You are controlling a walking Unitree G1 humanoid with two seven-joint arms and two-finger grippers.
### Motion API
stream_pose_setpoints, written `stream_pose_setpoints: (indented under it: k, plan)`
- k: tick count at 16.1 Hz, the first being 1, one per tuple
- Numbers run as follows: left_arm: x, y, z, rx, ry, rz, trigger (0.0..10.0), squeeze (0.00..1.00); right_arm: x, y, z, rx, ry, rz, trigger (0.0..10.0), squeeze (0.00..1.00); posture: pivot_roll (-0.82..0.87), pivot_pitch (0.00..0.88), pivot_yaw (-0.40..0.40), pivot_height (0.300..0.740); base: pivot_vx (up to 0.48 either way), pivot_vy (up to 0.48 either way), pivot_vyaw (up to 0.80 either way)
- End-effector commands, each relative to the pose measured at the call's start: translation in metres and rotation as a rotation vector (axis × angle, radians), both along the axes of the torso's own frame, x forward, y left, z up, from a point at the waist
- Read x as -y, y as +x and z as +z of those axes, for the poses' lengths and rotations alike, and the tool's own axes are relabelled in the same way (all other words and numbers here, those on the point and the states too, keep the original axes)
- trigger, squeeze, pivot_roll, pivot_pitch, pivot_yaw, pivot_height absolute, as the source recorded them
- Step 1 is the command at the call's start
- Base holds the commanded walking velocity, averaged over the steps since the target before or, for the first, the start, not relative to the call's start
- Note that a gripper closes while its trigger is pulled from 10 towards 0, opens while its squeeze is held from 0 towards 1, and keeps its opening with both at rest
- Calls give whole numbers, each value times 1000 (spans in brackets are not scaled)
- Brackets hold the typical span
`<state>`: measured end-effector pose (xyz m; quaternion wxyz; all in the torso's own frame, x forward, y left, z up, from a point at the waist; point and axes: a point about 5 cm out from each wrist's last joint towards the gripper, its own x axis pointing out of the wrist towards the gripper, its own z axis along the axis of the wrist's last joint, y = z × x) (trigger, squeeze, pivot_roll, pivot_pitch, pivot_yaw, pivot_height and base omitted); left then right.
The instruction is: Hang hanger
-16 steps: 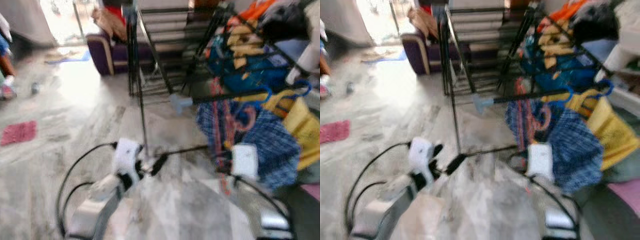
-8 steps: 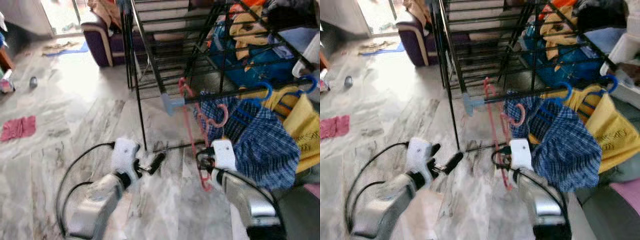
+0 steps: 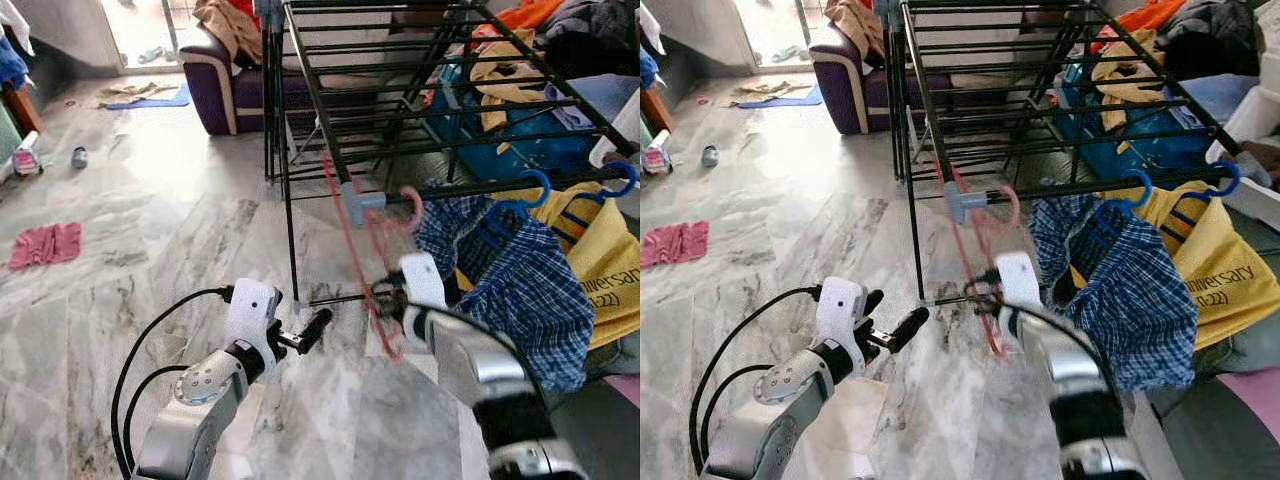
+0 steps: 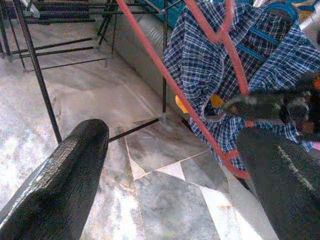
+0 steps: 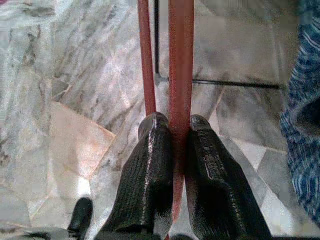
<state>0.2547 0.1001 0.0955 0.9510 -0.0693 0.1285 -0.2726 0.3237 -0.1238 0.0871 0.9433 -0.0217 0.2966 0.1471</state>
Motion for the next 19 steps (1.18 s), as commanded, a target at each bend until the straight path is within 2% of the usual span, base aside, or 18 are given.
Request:
stream_pose_setpoints:
  k: [1, 3, 5, 8, 12, 14, 17, 19]
  plan:
    - [-2, -1, 1, -5, 12, 14, 10000, 0, -2, 6, 4, 10, -14, 22, 10000, 0, 82, 59, -69, 740, 0, 0, 0]
    - [-2, -1, 0, -9, 18, 16, 10000, 0, -3, 12, 3, -11, -29, 25, 10000, 0, 87, 62, -72, 740, 0, 0, 0]
    - [-4, -4, 1, -8, 18, 14, 10000, 0, -10, 27, 10, -23, 21, 15, 10000, 0, 108, 76, -72, 740, 0, 0, 0]
    - [-8, -9, 2, -18, 28, 17, 10000, 0, -13, 40, 12, -42, 51, -2, 10000, 0, 137, 97, -72, 740, 0, 0, 0]
    - [-13, -14, 1, -42, 38, 20, 10000, 0, -5, 46, 8, -55, 22, -23, 10000, 0, 153, 113, -67, 740, 0, 0, 0]
    - [-13, -15, 0, -50, 42, 17, 10000, 0, -5, 44, 3, -74, 23, -21, 10000, 0, 154, 114, -68, 740, 0, 0, 0]
    - [-10, -16, -1, -75, 41, 6, 10000, 0, 3, 34, -17, -120, 18, -42, 10000, 0, 149, 118, -69, 740, 0, 0, 0]
    - [-9, -17, -1, -86, 38, 5, 10000, 0, 6, 34, -19, -120, 32, -54, 10000, 1000, 147, 116, -71, 740, 0, 0, 0]
